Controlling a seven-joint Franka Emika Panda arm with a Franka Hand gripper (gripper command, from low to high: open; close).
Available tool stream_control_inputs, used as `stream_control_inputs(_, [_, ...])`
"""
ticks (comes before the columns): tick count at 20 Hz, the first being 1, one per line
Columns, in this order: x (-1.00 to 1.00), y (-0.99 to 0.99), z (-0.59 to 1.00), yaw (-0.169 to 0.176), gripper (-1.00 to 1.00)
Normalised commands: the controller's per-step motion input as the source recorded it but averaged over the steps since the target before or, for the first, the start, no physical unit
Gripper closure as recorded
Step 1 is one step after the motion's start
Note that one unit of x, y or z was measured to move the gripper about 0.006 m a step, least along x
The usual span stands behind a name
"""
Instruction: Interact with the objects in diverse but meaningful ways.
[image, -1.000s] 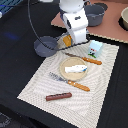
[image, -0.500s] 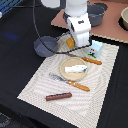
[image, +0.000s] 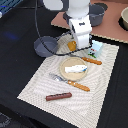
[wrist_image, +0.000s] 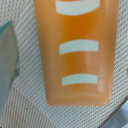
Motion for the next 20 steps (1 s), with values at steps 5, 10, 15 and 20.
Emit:
stream_control_inputs(5, [-0.03, 0.12, 0.73, 0.000, -1.00])
stream_control_inputs(10, [-0.20, 0.00, 0.66, 0.000, -1.00])
stream_control_inputs(15, [-0.21, -0.14, 0.45, 0.000, -1.00])
stream_control_inputs(20, [0.05, -0.17, 0.47, -0.041, -1.00])
